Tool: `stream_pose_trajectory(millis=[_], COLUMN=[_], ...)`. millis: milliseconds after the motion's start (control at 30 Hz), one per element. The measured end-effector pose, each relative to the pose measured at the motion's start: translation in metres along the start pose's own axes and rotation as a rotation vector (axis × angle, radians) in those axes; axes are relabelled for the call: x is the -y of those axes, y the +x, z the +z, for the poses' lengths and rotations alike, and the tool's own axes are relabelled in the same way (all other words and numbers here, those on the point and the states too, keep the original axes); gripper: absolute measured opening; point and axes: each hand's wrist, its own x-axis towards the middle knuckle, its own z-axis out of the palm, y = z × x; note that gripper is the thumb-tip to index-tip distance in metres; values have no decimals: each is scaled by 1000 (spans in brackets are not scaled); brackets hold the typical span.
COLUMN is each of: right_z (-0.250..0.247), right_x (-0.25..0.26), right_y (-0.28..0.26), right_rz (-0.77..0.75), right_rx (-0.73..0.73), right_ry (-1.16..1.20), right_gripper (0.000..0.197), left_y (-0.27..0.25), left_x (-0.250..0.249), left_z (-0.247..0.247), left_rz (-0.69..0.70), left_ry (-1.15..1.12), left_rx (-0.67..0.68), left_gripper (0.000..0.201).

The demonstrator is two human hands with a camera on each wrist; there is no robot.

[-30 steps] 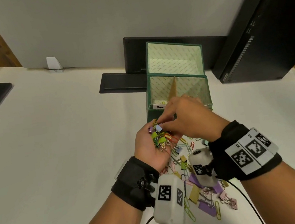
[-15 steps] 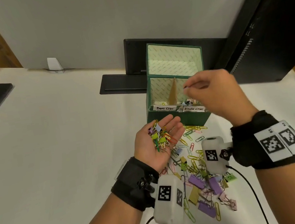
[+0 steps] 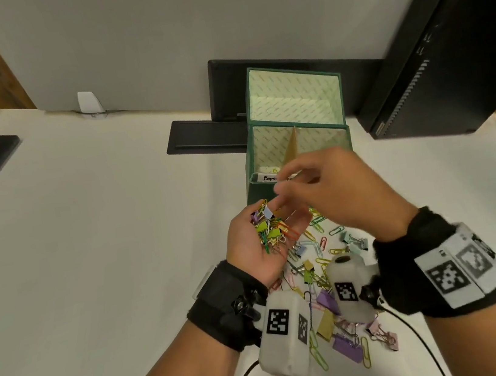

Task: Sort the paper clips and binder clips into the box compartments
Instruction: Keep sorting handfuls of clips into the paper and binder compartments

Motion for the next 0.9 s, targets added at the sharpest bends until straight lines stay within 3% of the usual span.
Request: stream_pose_trajectory(millis=[100, 200, 333, 533, 767, 833, 900], right_z=[22, 32, 28, 6, -35, -41, -43], right_x=[3, 4, 6, 11, -19, -29, -38], right_y=[-2, -1, -3, -5, 22, 29, 34], right_rz=[-47, -46, -3, 83, 23, 37, 66], right_rx=[0, 16, 38, 65, -414, -494, -483], right_ry=[-162, -222, -128, 132, 17, -42, -108], right_gripper=[17, 16, 13, 7, 11, 12, 12], left_y=[-1, 0, -1, 0, -2, -3, -3], left_x=[2, 5, 3, 3, -1, -1, -2], left_z=[-1, -3, -1, 0, 1, 0, 0], left_rz=[28, 20, 27, 34, -64, -74, -71], left_ry=[35, 49, 47, 27, 0, -9, -15], left_rx=[37, 30, 19, 1, -43, -34, -28], left_gripper=[26, 41, 26, 29, 44, 44, 44])
